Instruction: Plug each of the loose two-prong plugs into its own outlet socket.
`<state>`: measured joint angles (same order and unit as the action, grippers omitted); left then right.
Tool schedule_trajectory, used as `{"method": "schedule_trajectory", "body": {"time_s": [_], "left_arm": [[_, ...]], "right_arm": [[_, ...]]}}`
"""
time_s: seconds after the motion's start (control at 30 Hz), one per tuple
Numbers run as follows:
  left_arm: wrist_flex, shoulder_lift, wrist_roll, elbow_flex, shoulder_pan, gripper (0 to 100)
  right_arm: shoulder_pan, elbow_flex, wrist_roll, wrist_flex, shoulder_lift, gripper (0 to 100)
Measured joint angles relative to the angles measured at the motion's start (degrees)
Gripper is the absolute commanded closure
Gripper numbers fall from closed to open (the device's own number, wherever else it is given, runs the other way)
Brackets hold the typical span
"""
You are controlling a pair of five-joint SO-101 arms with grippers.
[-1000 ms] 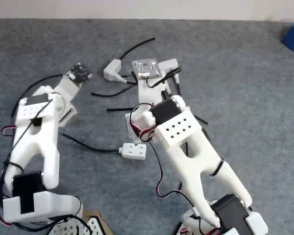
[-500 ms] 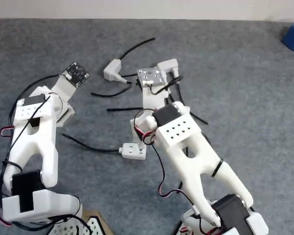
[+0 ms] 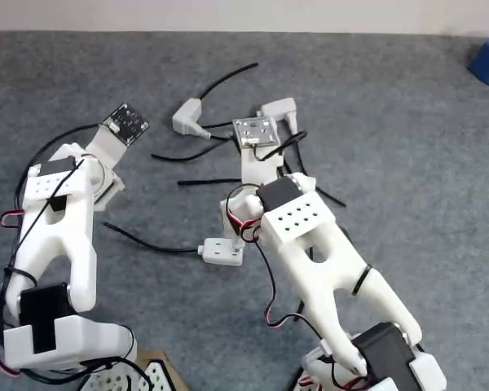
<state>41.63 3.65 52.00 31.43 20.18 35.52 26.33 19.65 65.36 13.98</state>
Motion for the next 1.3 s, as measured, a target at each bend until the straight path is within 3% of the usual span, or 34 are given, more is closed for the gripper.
{"method": "schedule_trajectory", "body": {"time_s": [0.4, 0.83, 1.3], "left_arm": [[0.0, 0.0, 0.0, 0.0, 1.85, 66], [0.0, 0.0, 0.0, 0.0, 1.85, 66], [-0.35, 0.0, 2.73, 0.0, 1.85, 66]], "right_arm": [[-0.35, 8.26, 0.0, -8.35, 0.88, 99.2], [-3.52, 9.67, 1.41, -8.62, 0.18, 99.2], [-3.69, 19.6, 2.11, -14.33, 12.84, 99.2]]}}
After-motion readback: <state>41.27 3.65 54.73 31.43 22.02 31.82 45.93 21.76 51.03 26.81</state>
